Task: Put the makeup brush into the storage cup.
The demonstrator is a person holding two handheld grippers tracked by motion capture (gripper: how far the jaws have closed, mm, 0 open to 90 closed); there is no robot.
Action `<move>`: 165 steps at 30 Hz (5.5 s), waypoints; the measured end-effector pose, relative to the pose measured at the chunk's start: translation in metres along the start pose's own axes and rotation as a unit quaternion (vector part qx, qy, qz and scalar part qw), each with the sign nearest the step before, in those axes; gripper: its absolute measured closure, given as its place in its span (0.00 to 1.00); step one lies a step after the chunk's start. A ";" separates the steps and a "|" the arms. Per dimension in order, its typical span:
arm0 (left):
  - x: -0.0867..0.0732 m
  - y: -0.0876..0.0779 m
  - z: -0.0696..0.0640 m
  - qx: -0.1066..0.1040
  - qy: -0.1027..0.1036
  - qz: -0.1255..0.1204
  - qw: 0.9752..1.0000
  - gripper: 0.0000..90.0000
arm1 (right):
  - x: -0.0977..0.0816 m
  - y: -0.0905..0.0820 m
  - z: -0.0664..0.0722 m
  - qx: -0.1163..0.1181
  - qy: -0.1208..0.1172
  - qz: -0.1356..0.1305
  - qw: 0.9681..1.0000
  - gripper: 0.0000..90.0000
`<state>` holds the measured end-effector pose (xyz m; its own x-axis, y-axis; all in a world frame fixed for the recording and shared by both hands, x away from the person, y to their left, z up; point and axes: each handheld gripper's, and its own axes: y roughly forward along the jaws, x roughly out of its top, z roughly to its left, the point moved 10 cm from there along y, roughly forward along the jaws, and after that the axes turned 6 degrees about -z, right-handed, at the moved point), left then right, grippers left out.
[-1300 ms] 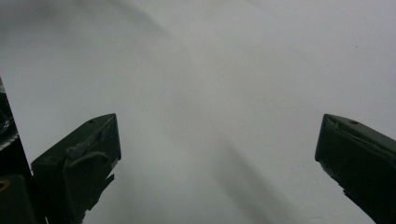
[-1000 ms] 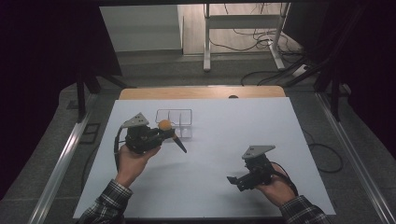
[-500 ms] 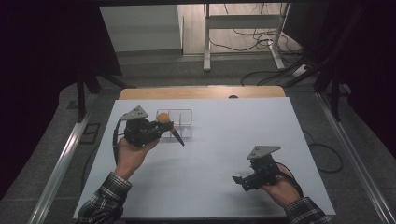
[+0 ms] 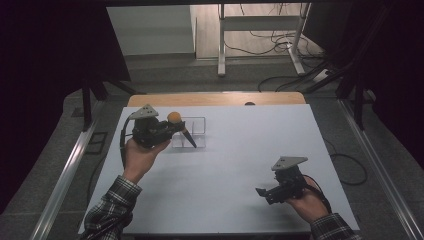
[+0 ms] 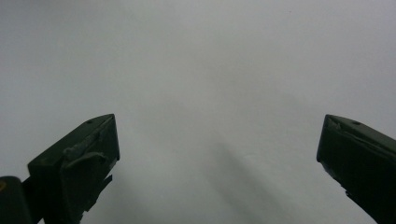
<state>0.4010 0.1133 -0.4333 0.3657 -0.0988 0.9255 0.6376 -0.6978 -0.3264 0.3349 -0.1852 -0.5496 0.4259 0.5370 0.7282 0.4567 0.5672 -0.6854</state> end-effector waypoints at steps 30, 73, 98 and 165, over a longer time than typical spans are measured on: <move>0.029 0.015 0.018 0.016 0.010 -0.005 1.000 0.81 | -0.019 -0.020 -0.019 -0.018 0.032 0.007 0.999 0.00; 0.031 0.060 0.032 0.048 0.029 0.023 0.998 0.81 | -0.025 -0.030 -0.024 -0.027 0.044 -0.002 0.999 0.00; 0.013 0.077 0.036 0.051 0.020 0.032 0.998 0.81 | -0.026 -0.029 -0.023 -0.025 0.034 0.003 0.999 0.00; -0.025 0.097 0.049 0.063 0.006 0.075 0.995 0.38 | -0.027 -0.027 -0.020 -0.022 0.024 0.013 0.999 0.00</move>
<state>0.4865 0.0830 -0.4976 0.4561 -0.2044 0.8662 0.6561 -0.5803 -0.4824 0.3269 -0.2279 -0.5505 0.4751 0.5193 0.7104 0.4782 0.5253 -0.7038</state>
